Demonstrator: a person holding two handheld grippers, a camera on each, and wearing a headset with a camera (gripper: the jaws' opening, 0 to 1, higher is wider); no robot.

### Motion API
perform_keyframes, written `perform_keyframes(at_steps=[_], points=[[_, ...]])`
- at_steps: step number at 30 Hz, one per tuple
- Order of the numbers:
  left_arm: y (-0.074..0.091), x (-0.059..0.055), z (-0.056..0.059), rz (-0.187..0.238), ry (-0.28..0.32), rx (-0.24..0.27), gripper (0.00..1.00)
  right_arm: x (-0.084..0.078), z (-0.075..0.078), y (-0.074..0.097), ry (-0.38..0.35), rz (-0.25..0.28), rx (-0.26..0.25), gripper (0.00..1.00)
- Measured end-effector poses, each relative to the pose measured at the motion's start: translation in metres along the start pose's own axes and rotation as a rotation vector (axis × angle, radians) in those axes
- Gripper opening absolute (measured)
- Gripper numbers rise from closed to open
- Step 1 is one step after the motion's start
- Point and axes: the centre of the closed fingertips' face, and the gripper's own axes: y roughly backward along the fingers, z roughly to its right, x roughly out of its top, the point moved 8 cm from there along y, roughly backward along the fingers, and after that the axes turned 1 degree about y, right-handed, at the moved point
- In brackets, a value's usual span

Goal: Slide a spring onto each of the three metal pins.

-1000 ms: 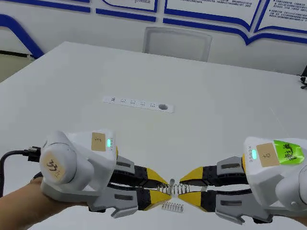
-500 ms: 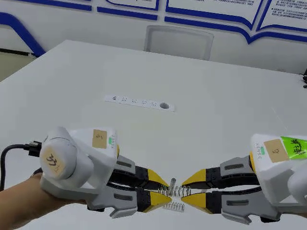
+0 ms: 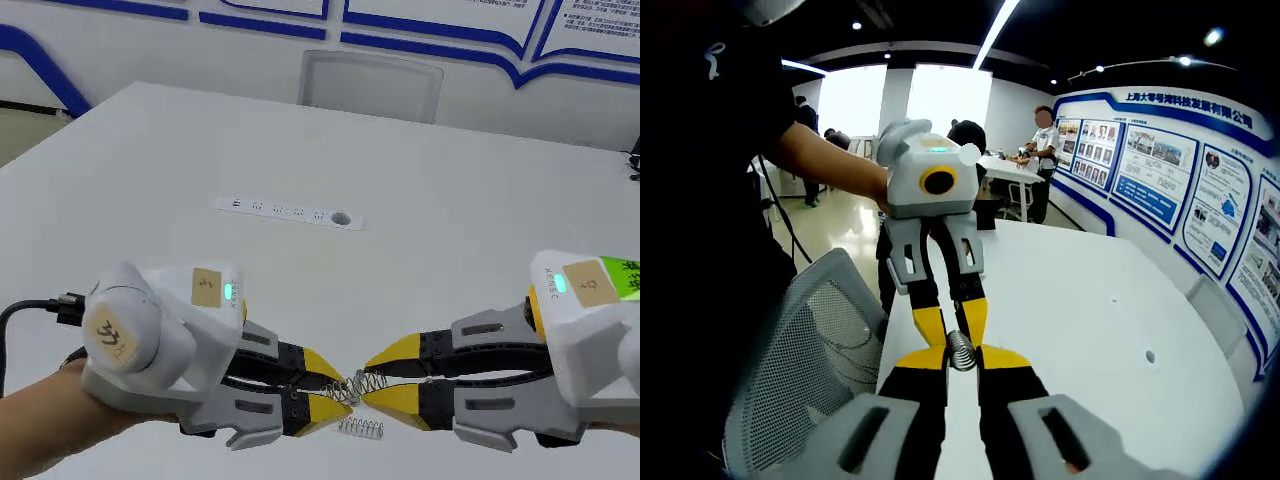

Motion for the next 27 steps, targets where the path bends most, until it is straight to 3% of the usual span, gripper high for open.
perform_keyframes(at_steps=[11, 14, 27], points=[[-0.003, 0.000, 0.003, 0.010, 0.002, -0.011, 0.09, 0.008, 0.000, -0.004, -0.047, 0.059, 0.009, 0.11], [-0.005, 0.001, 0.004, 0.010, 0.001, -0.015, 0.09, 0.011, 0.000, -0.005, -0.079, 0.095, 0.008, 0.11], [-0.010, 0.001, 0.006, 0.019, 0.016, -0.009, 0.10, 0.012, 0.000, -0.009, -0.088, 0.104, 0.001, 0.11]])
